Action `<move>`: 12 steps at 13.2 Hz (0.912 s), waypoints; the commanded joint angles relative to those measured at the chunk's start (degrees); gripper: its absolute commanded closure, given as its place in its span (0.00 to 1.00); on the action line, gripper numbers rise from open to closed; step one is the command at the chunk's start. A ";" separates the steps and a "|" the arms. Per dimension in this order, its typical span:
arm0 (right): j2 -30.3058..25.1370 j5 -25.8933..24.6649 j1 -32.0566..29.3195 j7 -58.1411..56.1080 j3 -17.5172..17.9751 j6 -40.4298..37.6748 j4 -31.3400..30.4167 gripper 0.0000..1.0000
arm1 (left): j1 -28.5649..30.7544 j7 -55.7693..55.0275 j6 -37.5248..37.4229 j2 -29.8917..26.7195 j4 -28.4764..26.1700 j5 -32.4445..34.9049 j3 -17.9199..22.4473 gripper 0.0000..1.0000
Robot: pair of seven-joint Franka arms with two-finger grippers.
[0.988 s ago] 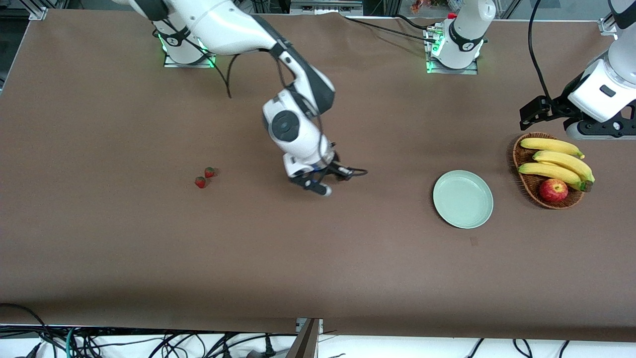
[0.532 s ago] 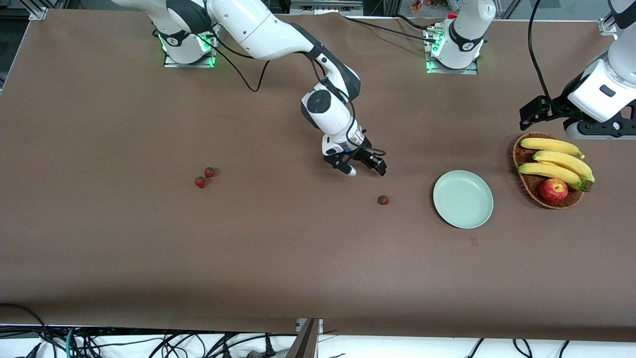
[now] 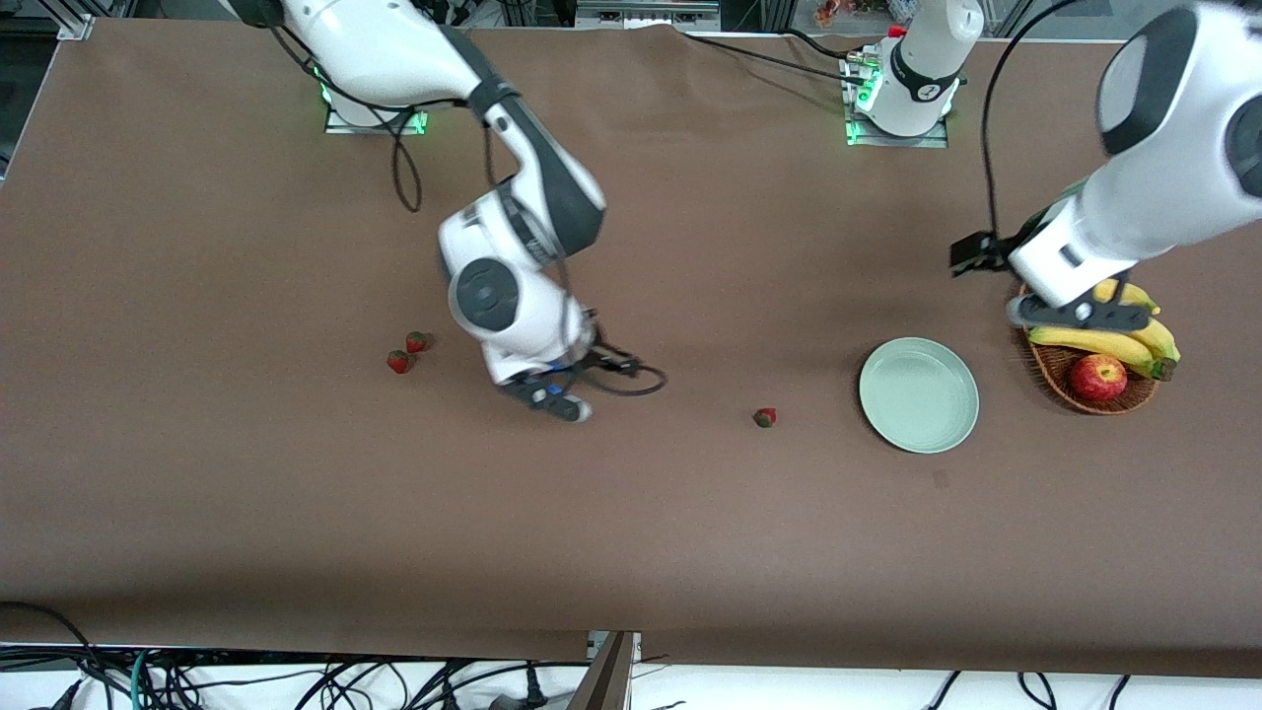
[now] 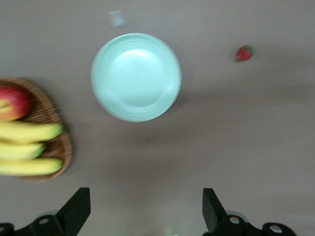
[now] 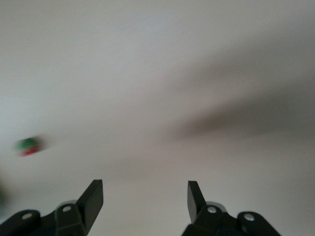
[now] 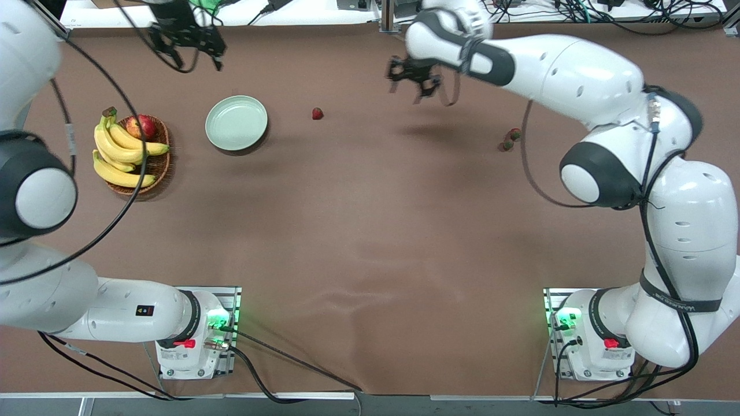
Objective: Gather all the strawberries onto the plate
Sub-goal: 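Grasp the strawberry with the left gripper while the right gripper returns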
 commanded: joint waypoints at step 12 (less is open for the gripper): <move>-17.31 -6.35 0.81 -31.00 -12.46 22.21 -48.45 0.25 | -16.59 2.62 47.37 29.74 -0.34 9.58 -1.20 0.00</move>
